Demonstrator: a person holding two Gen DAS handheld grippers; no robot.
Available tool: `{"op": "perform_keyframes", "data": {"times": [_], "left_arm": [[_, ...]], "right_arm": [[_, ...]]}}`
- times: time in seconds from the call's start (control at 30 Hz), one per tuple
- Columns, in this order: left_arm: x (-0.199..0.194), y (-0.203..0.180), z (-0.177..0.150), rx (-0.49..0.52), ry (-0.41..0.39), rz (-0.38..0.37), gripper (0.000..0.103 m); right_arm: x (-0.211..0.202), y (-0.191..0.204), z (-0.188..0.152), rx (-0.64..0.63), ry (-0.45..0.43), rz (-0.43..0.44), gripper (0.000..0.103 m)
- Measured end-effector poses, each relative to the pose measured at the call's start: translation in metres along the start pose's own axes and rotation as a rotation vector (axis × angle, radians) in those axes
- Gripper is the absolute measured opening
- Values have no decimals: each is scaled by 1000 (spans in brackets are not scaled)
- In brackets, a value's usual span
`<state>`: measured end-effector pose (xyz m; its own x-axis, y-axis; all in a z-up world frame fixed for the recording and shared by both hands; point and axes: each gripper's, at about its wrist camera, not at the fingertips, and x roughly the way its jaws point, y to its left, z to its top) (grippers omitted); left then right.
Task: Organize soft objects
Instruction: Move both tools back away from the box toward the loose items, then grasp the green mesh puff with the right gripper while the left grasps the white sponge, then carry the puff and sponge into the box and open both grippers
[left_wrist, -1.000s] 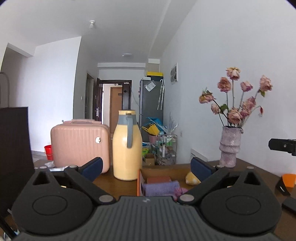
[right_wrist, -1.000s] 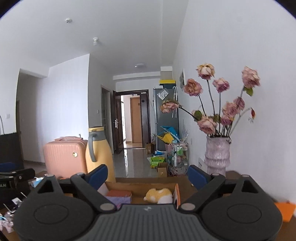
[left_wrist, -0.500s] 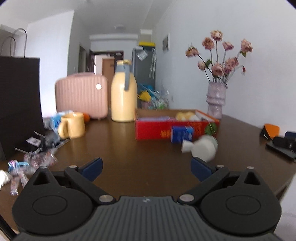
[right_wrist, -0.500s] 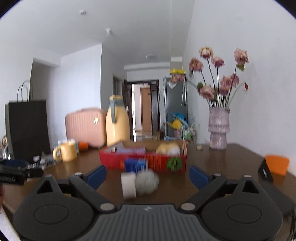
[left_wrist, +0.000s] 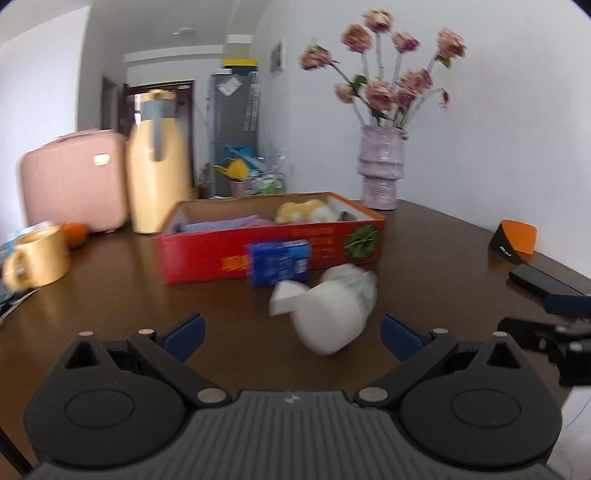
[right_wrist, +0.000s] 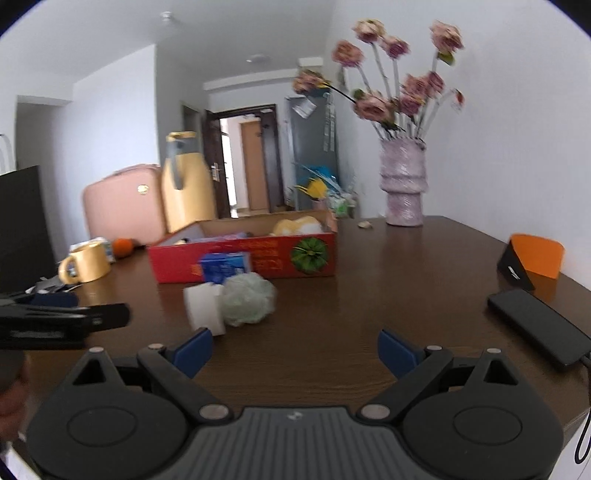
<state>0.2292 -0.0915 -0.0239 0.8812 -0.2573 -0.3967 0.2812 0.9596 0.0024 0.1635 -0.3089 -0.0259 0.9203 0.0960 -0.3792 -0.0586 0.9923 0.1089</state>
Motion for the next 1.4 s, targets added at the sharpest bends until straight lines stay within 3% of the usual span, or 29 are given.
{"op": "perform_keyframes", "data": {"times": [0.17,0.3,0.33,0.4,0.5,0.63,0.67,0.7,0.8,0.87,0.93,1.13,1.4], "left_arm": [[47,-18,9,30,29,-3,102],[65,-5,2,19,79,22,85],[63,5,-1,-7,105,23,75],[58,26,-5,-70,114,11,65],[54,47,-5,-131,94,-72,60],[63,51,1,-109,67,-100,48],[65,52,2,-115,71,-136,43],[68,53,3,-120,82,-167,29],[69,56,3,-131,95,-192,28],[66,59,3,-144,92,-191,28],[61,61,3,-147,85,-175,28],[30,67,4,-167,69,-151,28],[-39,54,16,-141,-29,-154,28]], "right_arm": [[18,-19,5,30,11,-32,96],[37,-27,8,42,28,-37,96],[42,-27,9,41,32,-32,96],[51,-25,12,37,40,-20,96],[68,-17,17,43,58,35,96],[104,1,30,57,82,127,95],[112,7,34,53,78,136,94],[121,13,38,50,74,147,94],[151,24,47,72,124,175,85],[169,29,47,91,179,184,62],[184,32,43,109,233,188,46],[171,40,39,106,224,197,40],[90,35,46,87,133,200,40]]}}
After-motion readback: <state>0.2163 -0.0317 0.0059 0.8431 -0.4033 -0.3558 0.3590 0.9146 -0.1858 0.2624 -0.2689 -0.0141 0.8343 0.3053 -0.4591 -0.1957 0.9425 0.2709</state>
